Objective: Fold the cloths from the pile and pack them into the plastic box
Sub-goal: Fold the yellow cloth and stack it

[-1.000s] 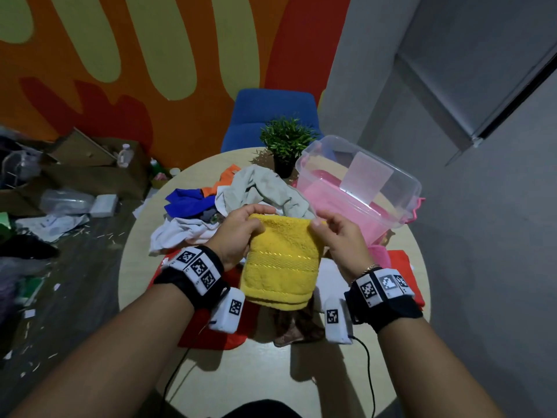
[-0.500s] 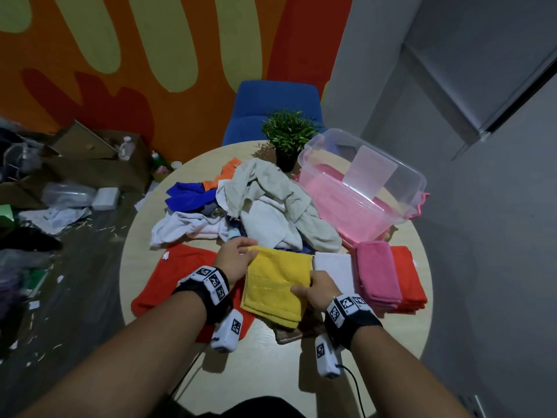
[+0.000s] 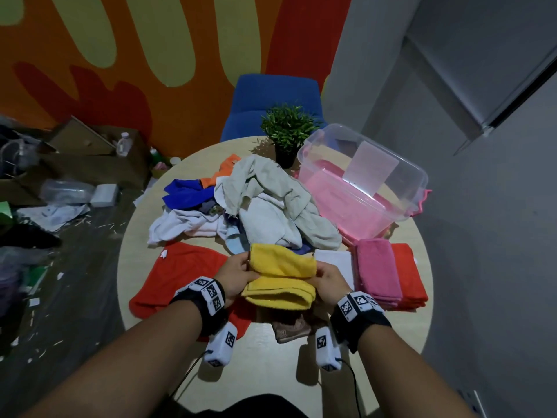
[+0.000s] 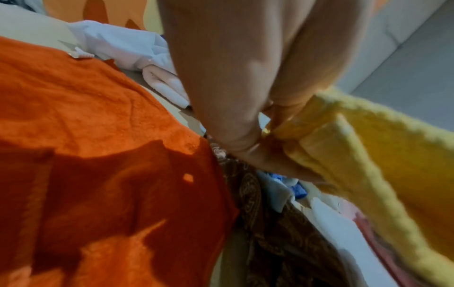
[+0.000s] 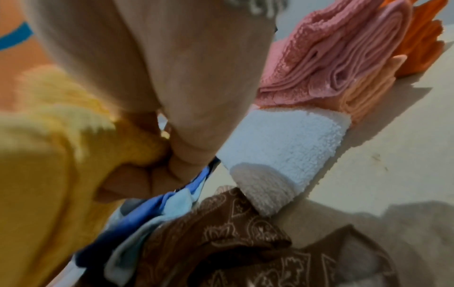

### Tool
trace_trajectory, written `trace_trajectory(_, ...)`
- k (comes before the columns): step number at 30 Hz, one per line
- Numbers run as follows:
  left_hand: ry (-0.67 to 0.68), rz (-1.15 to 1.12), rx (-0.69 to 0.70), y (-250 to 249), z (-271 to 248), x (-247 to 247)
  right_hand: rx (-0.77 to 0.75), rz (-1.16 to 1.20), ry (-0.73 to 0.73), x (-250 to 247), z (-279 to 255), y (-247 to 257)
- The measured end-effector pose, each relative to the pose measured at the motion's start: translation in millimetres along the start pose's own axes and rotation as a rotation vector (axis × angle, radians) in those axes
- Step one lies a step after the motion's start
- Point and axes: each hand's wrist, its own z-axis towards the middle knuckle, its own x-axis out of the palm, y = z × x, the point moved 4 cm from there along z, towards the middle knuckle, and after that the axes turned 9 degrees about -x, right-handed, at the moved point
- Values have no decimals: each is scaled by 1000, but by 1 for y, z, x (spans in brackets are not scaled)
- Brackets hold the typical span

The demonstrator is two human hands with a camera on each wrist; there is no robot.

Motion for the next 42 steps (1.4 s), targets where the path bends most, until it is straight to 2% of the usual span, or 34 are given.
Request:
trace_trajectory(5, -25, -208, 35, -11, -6, 1, -2, 209, 7, -3, 2, 5)
trace_trajectory(8, 35, -300, 39, -18, -10, 5, 46, 172, 22, -8, 2, 2)
trace_trajectory(12, 112, -325, 28, -20, -13, 13, -13, 224, 61, -8, 2, 1)
trace_trajectory(16, 48, -314, 30, -21, -13, 8, -56, 161, -35, -9, 1, 8)
trace_trajectory(18, 68, -348, 41, -21, -13, 8, -59, 184, -40, -8, 2, 10)
trace_trajectory(23, 100, -354, 57, -23, -13, 11, 32, 159, -44, -7, 0, 14)
trace_trajectory(27, 139, -418, -15, -24, -14, 10, 216, 308, -52, -5, -4, 12)
trace_trajectory(29, 180, -510, -88, -22, -13, 9, 137, 287, -44, -8, -4, 14)
trace_trajectory(31, 158, -395, -50, -21, -11, 6, 25, 234, -4, -12, -7, 18)
trace_trajectory(33, 130, -87, 61, -25, -13, 5, 7, 219, -7, -18, -6, 17)
trace_trajectory(35, 199, 176, 96, -27, -13, 11, -31, 211, -57, -23, -6, 20)
trace_trajectory(38, 404, 299, 33, -37, -21, 37, -122, 165, -123, -26, -4, 34)
trace_trajectory(40, 396, 391, 86, -47, -23, 52, -171, 128, -178, -24, -3, 45)
trace_trajectory(42, 307, 355, 152, -55, -21, 64, -161, 139, -274, -22, 0, 49)
